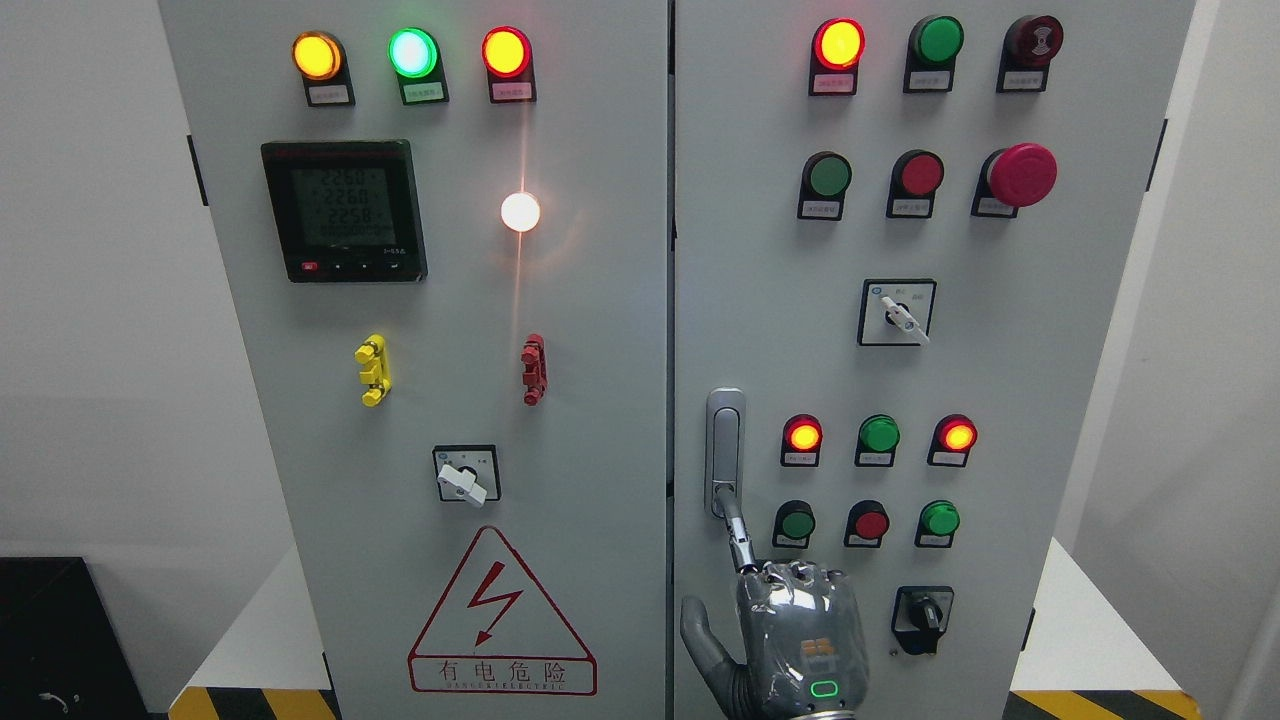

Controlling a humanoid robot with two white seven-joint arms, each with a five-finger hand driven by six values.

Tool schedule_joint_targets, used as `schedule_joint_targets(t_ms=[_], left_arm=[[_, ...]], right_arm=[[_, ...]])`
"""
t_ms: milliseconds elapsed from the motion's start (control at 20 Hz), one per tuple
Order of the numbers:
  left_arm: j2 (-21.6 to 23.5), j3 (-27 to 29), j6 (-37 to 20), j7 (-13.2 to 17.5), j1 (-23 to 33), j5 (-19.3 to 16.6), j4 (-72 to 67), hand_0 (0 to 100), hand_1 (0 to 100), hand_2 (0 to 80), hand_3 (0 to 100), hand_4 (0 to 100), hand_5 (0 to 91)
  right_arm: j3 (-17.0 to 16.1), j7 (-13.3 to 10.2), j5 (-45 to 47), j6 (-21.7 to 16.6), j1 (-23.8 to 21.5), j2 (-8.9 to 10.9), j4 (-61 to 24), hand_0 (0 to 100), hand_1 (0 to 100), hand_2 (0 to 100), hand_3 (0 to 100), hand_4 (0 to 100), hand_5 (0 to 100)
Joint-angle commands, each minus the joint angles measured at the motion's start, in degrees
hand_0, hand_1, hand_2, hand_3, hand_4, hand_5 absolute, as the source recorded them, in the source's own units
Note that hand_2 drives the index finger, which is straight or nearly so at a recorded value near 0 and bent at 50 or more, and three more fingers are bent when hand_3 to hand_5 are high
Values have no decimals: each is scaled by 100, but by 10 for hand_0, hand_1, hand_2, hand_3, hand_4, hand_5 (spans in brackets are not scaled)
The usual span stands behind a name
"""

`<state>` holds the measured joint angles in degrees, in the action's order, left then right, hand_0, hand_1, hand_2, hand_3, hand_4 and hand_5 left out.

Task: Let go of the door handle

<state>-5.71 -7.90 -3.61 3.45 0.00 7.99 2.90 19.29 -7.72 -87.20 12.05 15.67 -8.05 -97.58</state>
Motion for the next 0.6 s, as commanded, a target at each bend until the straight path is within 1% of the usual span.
schedule_joint_targets(t_ms=[0,150,350,551], left_arm=[[0,-1,1,-2,114,1,0,120,556,0,0,0,0],[0,-1,1,-2,114,-8,0,120,556,0,0,0,0],[0,-1,1,-2,114,1,0,120,556,0,0,0,0],[0,7,1,-2,114,-8,0,120,556,0,0,0,0]], right_arm=[[-74,16,-16,17,-3,-4,72,520,316,25,1000,1000,1000],[-74,16,-16,17,-3,-4,90,521,316,26,1000,1000,1000],[-74,95,-16,87,-3,-4,90,521,316,26,1000,1000,1000],[-74,95,-16,96,-11,-4,90,521,316,26,1000,1000,1000]])
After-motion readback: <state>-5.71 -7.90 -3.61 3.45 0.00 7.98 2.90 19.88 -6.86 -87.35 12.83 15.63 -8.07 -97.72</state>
